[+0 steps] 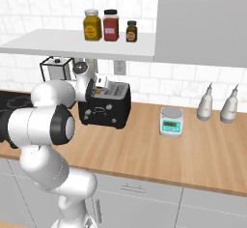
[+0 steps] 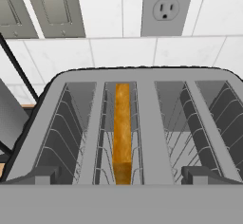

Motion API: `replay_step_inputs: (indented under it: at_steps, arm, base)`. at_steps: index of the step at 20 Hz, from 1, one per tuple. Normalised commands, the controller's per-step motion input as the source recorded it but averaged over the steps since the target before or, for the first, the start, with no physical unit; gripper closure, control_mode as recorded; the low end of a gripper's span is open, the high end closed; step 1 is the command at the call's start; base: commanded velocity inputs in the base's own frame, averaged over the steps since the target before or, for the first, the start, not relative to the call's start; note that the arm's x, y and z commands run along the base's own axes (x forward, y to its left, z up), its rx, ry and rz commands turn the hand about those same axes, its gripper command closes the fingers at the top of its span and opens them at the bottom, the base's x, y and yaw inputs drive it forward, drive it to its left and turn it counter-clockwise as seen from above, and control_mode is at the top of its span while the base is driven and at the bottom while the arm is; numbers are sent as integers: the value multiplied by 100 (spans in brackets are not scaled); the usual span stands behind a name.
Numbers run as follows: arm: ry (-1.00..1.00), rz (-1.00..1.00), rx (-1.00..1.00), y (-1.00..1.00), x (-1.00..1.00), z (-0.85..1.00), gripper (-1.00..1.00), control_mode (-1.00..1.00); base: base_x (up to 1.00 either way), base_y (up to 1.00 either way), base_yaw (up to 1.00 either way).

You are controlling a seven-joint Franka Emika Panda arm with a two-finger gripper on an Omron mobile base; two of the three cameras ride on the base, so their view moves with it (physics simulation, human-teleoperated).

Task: Start the toaster. Once the lever pops up, take the bread to the plate on the dining counter.

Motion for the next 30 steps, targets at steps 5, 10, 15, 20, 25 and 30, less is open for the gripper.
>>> replay_step_inputs:
  at_steps: [5,10,15,20,25,30]
  arm:
    - [0,0,0,0,0,0,-100,-100]
    - [0,0,0,0,0,0,-100,-100]
    - [0,0,0,0,0,0,-100,-100]
    - [0,0,0,0,0,0,-100,-100]
    - [0,0,0,0,0,0,-100,-100]
    - [0,0,0,0,0,0,-100,-100]
  base:
    - [0,0,0]
    - [0,0,0]
    - [0,0,0]
    - [0,0,0]
    - [0,0,0]
    - [0,0,0]
